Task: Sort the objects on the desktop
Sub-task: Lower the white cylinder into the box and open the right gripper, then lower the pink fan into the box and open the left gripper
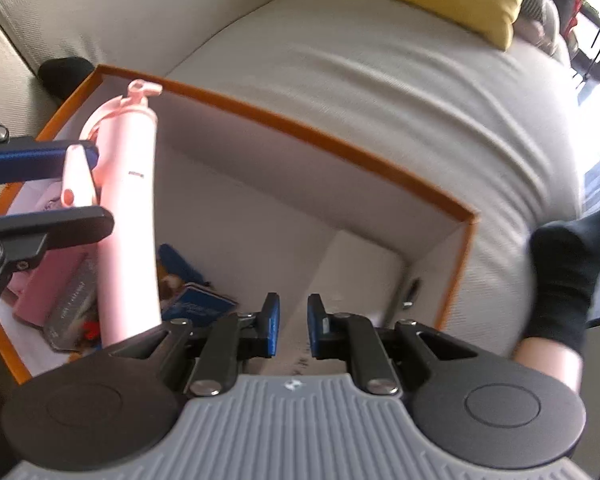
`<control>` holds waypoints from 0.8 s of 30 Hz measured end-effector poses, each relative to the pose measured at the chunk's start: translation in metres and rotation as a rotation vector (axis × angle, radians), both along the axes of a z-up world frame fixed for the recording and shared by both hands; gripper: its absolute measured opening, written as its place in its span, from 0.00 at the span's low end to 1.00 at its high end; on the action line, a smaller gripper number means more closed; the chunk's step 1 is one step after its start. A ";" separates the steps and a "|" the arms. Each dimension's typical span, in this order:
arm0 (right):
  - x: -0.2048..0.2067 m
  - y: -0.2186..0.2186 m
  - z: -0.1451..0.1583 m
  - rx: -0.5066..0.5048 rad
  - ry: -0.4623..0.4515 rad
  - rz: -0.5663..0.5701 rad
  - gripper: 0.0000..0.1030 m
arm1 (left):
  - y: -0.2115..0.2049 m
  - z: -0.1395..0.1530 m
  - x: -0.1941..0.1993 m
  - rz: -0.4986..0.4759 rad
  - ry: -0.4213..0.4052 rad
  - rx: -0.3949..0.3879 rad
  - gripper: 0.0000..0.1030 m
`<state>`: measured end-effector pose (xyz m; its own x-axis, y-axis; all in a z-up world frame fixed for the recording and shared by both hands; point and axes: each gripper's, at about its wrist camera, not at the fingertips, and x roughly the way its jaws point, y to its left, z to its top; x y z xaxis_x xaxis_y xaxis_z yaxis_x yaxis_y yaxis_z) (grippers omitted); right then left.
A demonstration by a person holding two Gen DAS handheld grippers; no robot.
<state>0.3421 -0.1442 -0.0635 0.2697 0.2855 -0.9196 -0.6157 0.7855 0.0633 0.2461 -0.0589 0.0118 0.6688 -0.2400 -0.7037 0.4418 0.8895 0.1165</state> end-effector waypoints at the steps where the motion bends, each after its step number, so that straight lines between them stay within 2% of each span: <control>1: 0.001 0.002 -0.004 0.006 0.007 0.003 0.15 | -0.001 0.000 0.000 -0.005 0.000 0.008 0.31; 6: 0.001 0.008 -0.013 -0.044 -0.008 0.023 0.06 | -0.007 -0.003 0.003 -0.029 0.009 0.033 0.31; 9: 0.000 -0.003 -0.002 0.002 -0.019 -0.002 0.08 | -0.012 -0.005 0.005 -0.047 0.005 0.043 0.31; 12: -0.004 -0.023 0.025 0.070 -0.120 -0.056 0.09 | -0.017 -0.005 0.004 -0.084 -0.006 0.049 0.31; 13: -0.006 -0.030 0.034 0.088 -0.155 -0.074 0.13 | -0.020 -0.006 0.004 -0.102 -0.010 0.051 0.31; 16: -0.008 -0.052 0.052 0.133 -0.188 -0.137 0.15 | -0.031 -0.009 0.006 -0.168 -0.012 0.064 0.31; 24: -0.010 -0.079 0.042 0.103 -0.179 -0.176 0.17 | -0.069 -0.028 0.017 -0.299 0.019 0.089 0.31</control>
<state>0.3321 -0.2230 -0.0210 0.4792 0.3099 -0.8212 -0.4793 0.8762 0.0510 0.2629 -0.1278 -0.0165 0.5639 -0.3615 -0.7425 0.6856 0.7062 0.1768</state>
